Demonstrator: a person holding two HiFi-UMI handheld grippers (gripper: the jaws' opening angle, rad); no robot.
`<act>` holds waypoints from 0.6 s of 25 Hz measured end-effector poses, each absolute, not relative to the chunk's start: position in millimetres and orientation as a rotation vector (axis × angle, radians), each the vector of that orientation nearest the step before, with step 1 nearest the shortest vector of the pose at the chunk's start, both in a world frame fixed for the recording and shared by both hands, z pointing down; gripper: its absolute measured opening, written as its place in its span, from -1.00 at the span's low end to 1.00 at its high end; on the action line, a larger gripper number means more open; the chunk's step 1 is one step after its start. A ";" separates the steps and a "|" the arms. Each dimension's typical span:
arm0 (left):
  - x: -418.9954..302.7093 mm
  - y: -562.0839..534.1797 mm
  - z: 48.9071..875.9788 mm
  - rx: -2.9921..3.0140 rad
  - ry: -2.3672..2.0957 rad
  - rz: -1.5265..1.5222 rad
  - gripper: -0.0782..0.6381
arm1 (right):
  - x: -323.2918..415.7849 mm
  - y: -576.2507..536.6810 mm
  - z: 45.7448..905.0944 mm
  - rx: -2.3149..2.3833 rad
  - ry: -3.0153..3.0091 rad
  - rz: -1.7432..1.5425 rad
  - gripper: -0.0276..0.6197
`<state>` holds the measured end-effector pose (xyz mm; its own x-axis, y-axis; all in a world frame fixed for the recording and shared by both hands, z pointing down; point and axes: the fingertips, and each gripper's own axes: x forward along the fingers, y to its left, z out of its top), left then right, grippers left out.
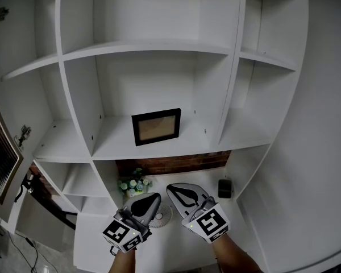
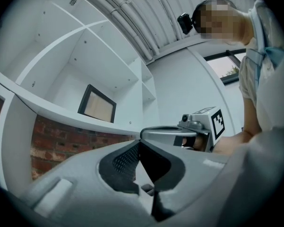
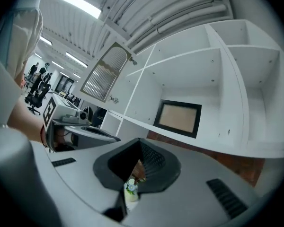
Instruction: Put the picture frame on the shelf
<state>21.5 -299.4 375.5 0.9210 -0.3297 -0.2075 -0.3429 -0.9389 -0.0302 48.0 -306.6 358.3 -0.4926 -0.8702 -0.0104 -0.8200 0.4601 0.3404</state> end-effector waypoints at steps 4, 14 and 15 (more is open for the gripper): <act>21.5 -296.4 381.7 -3.021 0.532 0.297 -0.76 | 49.0 -301.3 372.9 1.486 -2.594 -0.376 -0.87; 22.5 -291.8 390.7 -3.036 0.532 0.293 -0.76 | 54.0 -295.0 389.7 1.505 -2.653 -0.287 -0.87; 22.8 -291.7 390.9 -3.037 0.531 0.292 -0.76 | 53.9 -295.0 390.6 1.507 -2.655 -0.281 -0.87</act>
